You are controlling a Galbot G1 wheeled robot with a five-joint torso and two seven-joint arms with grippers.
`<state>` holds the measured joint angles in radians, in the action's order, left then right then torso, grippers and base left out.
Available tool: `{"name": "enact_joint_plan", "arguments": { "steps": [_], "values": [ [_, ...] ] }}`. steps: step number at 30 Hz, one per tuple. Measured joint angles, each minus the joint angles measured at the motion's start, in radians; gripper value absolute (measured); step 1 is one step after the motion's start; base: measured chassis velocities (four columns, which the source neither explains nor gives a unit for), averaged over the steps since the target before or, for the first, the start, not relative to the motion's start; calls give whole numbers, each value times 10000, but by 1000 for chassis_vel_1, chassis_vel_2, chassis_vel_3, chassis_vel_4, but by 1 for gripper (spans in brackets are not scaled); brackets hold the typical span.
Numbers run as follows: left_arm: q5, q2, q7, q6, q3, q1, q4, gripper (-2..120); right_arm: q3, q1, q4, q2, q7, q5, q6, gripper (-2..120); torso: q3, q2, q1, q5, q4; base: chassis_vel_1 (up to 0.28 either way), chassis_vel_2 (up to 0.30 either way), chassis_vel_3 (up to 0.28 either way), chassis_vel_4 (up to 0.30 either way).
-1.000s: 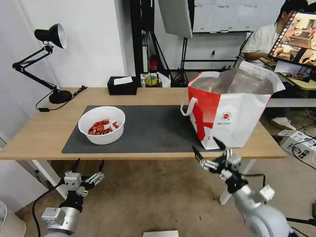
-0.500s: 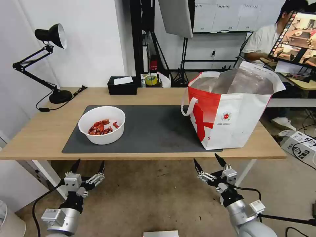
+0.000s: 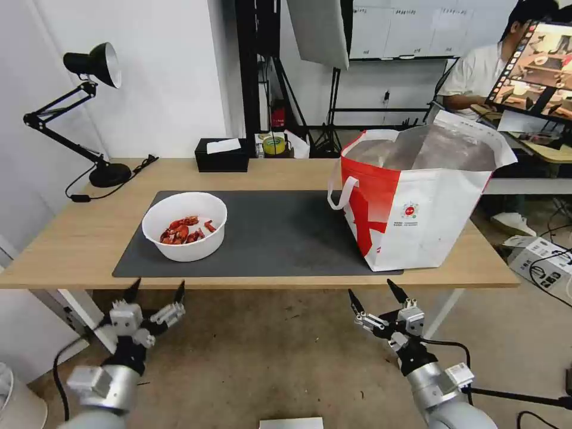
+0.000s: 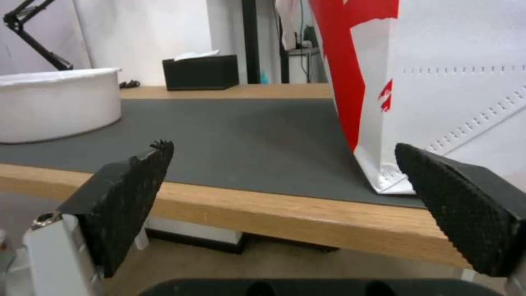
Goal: Pick up the trash from the table and place it into the takeout bag.
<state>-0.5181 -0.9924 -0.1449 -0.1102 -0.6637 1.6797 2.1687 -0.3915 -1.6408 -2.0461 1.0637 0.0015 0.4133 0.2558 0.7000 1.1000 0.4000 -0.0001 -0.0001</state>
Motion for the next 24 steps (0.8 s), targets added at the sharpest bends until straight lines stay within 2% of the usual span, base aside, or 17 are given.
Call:
{"name": "enact_joint_plan", "arguments": {
  "steps": [1,2,4,6,9,10,12,13,16,17,18,20,21,24],
  "values": [
    [-378,449,-121,140,-27,-303,-36,100,0,4,-1,-1,0,2,-1,100,0,-1,0,-2,0,0,0,0,0],
    [-378,449,-121,140,-27,-303,-36,100,0,4,-1,-1,0,2,-1,100,0,-1,0,-2,0,0,0,0,0],
    [-1055,1329,-272,385,-45,-853,-183,100,0,6,-3,-2,-2,6,-2,100,1,-1,0,1,0,0,0,0,0],
    [-1265,1568,-312,464,-35,-1018,-244,100,1,7,-3,-3,-1,8,-3,100,1,-1,0,-2,2,0,0,0,0],
    [-2638,2909,-485,1121,237,-2187,-720,100,0,11,-5,-4,-4,15,-6,100,1,-2,1,-2,0,0,0,0,0],
    [-2638,2909,-485,1121,237,-2187,-720,100,0,11,-5,-4,-4,15,-6,100,1,-2,1,-2,0,0,0,0,0],
    [-4192,3876,-552,1977,548,-3134,-1071,100,0,12,-7,-5,-5,18,-6,100,1,-2,1,0,-1,0,0,0,0],
    [-4192,3876,-552,1977,548,-3134,-1071,100,0,12,-7,-5,-5,18,-6,100,1,-2,1,0,-1,0,0,0,0],
    [-5994,4835,-566,3436,1051,-4490,-1591,100,0,14,-11,-8,-8,22,-8,100,2,-1,1,0,-1,0,0,0,0],
    [-5994,4835,-566,3436,1051,-4490,-1591,100,0,14,-11,-8,-8,22,-8,100,2,-1,1,0,-1,0,0,0,0],
    [-6503,5023,-568,3956,1185,-4890,-1756,100,0,17,-12,-8,-8,22,-8,100,2,-2,2,2,-1,0,0,0,0],
    [-7049,5188,-658,4425,1461,-5436,-2047,100,-1,17,-13,-9,-9,24,-9,100,2,-2,1,2,1,0,0,0,0],
    [-7049,5188,-658,4425,1461,-5436,-2047,100,-1,17,-13,-9,-9,24,-9,100,2,-2,1,2,1,0,0,0,0],
    [-8217,5260,-843,5544,1982,-6433,-2672,100,-1,19,-16,-9,-12,28,-9,100,2,-2,2,-1,-2,0,0,0,0]
  ]
}}
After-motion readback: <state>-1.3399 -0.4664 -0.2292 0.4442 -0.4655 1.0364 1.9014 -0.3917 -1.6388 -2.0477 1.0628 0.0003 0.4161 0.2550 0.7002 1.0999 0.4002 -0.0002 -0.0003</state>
